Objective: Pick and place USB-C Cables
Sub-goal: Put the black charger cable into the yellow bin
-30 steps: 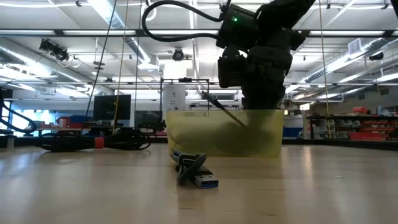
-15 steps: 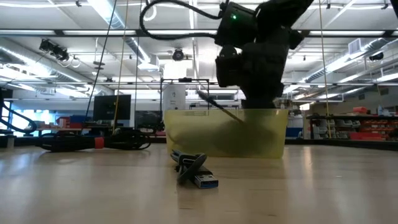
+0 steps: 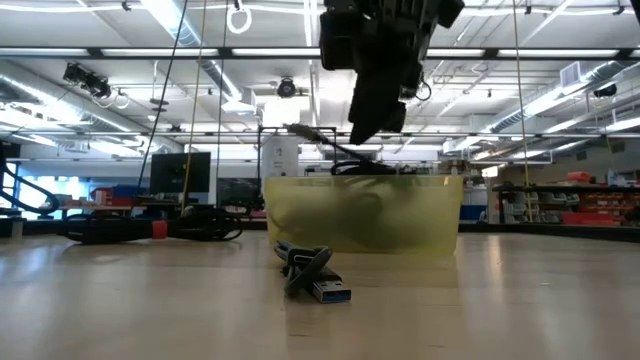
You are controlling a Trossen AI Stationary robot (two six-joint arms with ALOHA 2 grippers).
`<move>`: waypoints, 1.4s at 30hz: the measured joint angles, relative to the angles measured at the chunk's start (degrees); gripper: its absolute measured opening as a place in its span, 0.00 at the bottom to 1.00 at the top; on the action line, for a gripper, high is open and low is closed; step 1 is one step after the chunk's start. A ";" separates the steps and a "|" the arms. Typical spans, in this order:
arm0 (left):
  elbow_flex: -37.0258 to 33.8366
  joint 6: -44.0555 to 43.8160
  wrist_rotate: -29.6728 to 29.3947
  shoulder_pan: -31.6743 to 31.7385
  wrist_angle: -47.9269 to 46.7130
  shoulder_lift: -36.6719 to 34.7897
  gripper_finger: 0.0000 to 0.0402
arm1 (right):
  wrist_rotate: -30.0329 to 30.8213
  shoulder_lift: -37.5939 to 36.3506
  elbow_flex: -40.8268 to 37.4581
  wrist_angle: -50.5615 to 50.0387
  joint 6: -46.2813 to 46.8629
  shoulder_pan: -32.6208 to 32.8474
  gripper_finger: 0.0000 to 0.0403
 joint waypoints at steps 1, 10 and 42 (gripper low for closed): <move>0.00 0.00 0.00 -0.02 0.00 0.00 0.26 | 0.29 -0.02 0.41 -1.11 -0.26 -0.02 0.39; 0.00 0.04 0.00 -0.02 0.00 0.00 0.26 | 4.69 -0.02 0.19 -8.29 -1.03 0.14 0.39; 0.00 -1.92 0.01 0.00 0.00 0.27 0.26 | -2.08 -0.02 2.05 -5.42 3.19 0.44 0.39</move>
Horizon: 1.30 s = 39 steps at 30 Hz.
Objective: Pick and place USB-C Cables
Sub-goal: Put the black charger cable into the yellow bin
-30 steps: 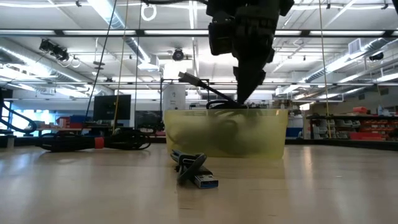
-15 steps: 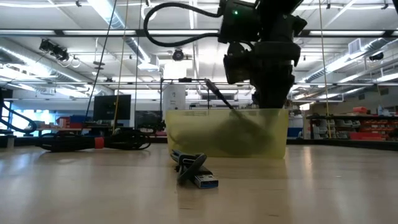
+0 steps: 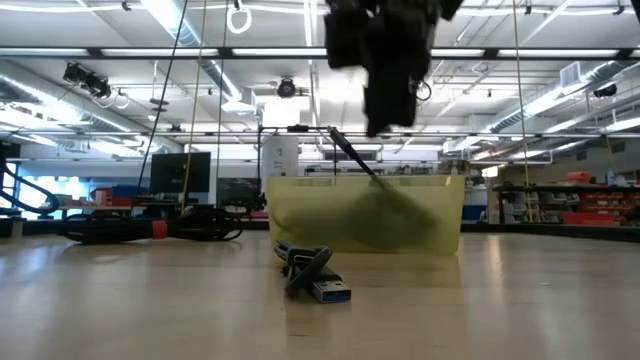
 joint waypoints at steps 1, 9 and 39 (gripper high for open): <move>0.03 -0.52 -0.05 0.13 0.00 0.39 0.26 | -0.26 0.00 1.41 -0.11 -0.05 0.00 0.39; -9.32 -9.81 3.98 0.07 0.02 2.71 0.26 | 5.41 0.00 13.02 -12.56 -4.41 -1.14 0.39; -49.94 -73.07 15.01 -0.44 71.59 21.05 0.17 | 31.07 -20.86 35.43 -29.24 -28.93 -36.07 0.39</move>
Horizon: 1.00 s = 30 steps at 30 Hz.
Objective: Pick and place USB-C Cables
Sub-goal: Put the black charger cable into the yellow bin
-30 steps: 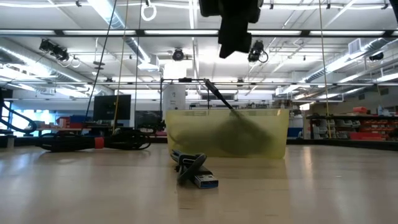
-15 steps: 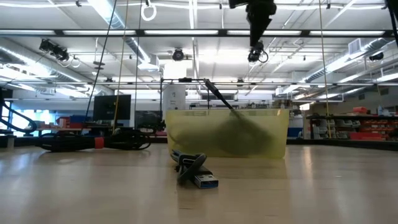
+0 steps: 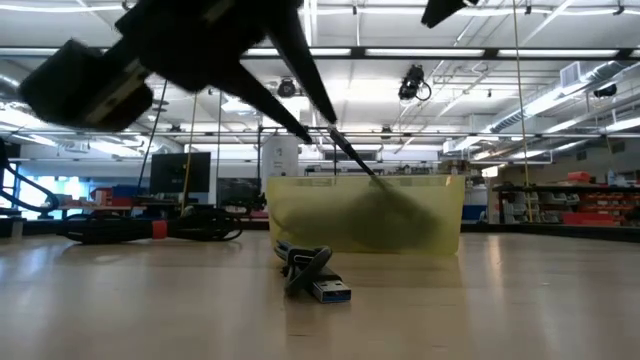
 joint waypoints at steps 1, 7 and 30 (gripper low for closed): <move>0.00 -0.17 1.92 0.25 1.18 0.82 0.16 | -1.11 -0.72 0.00 0.20 -0.09 -0.46 0.39; 0.07 -1.65 6.49 0.91 2.37 1.74 0.11 | -2.81 -2.57 0.00 -0.19 -1.30 -1.13 0.39; 0.07 16.25 12.59 5.97 0.01 1.50 0.09 | -6.77 -2.26 -8.87 2.92 -5.10 -1.09 0.39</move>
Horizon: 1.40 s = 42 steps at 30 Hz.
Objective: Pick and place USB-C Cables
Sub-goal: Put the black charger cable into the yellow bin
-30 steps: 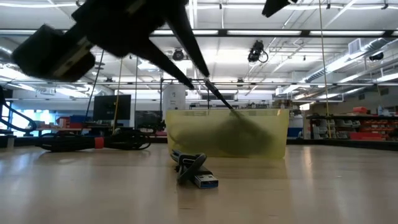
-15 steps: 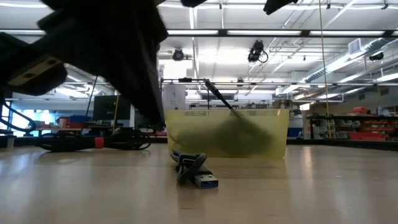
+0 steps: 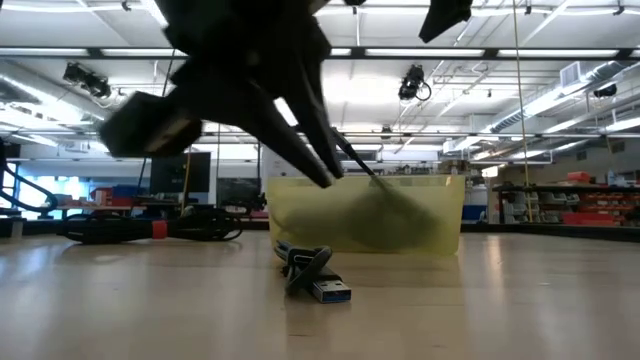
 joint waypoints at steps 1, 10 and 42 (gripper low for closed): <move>0.00 1.91 0.06 0.47 0.32 0.00 0.09 | -0.01 0.00 -0.15 -0.05 -0.30 -0.04 0.39; 0.00 8.05 0.03 2.93 2.64 0.00 0.09 | 0.00 -0.04 -0.23 -0.06 -0.99 -0.04 0.39; 0.02 0.50 9.29 4.17 -7.36 0.26 0.56 | -0.02 -0.04 -0.23 -0.10 -3.70 -0.04 0.39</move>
